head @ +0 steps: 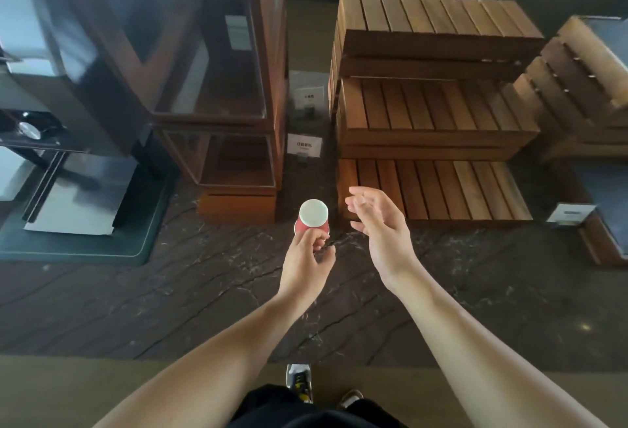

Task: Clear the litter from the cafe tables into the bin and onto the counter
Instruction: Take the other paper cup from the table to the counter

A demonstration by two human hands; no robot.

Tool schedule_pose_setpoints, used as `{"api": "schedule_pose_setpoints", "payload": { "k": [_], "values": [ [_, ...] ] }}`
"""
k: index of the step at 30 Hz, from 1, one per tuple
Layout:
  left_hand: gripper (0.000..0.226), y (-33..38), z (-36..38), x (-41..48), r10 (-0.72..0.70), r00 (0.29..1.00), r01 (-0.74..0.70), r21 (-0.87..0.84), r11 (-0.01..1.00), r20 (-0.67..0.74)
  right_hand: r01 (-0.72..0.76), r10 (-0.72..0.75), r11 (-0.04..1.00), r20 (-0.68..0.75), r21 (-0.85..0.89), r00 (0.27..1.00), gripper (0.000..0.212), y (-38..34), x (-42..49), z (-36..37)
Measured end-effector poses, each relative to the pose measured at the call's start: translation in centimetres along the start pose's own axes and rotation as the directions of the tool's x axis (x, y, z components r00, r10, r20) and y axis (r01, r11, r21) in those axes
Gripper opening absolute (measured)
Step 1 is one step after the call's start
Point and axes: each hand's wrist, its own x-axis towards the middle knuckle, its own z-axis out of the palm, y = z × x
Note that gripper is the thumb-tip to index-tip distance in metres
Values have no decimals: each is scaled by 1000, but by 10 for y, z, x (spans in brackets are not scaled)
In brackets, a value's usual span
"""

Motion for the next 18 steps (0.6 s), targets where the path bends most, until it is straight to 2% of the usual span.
{"api": "schedule_pose_setpoints", "payload": {
  "k": [6, 12, 18],
  "values": [
    [22, 8, -6, 42, 34, 999, -34, 68, 997, 10, 10, -11, 1000, -29, -21, 1000, 50, -8, -6, -19],
    [41, 12, -6, 65, 46, 999, -45, 122, 992, -5, 16, -17, 1000, -80, -20, 997, 47, -13, -10, -38],
    [45, 21, -6, 63, 21, 1000, -21, 61, 998, 1, 47, -48, 999, -108, -8, 993, 45, -19, -15, -49]
  ]
}}
